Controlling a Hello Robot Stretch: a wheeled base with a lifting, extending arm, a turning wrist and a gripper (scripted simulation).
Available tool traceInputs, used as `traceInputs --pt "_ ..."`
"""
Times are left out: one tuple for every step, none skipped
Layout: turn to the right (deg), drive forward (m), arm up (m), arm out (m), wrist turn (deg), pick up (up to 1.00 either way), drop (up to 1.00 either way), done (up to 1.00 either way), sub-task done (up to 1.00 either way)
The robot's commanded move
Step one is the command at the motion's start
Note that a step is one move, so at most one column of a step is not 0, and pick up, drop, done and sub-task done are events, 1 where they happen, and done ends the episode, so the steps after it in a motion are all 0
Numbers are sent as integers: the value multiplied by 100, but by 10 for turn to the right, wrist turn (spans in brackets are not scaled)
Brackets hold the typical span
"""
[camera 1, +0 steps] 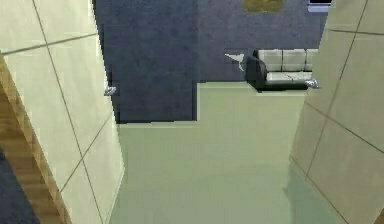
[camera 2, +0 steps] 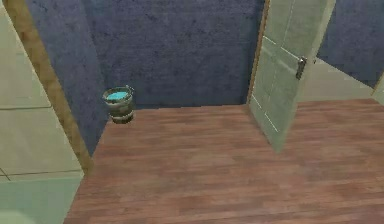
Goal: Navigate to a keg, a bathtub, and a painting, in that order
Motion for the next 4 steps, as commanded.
traceInputs --pt "90 0 0 0 0 0 0 0 0" --pt "0 100 0 0 0 0 0 0 0" --pt "0 85 0 0 0 0 0 0 0" --pt "150 0 0 0 0 0 0 0 0"
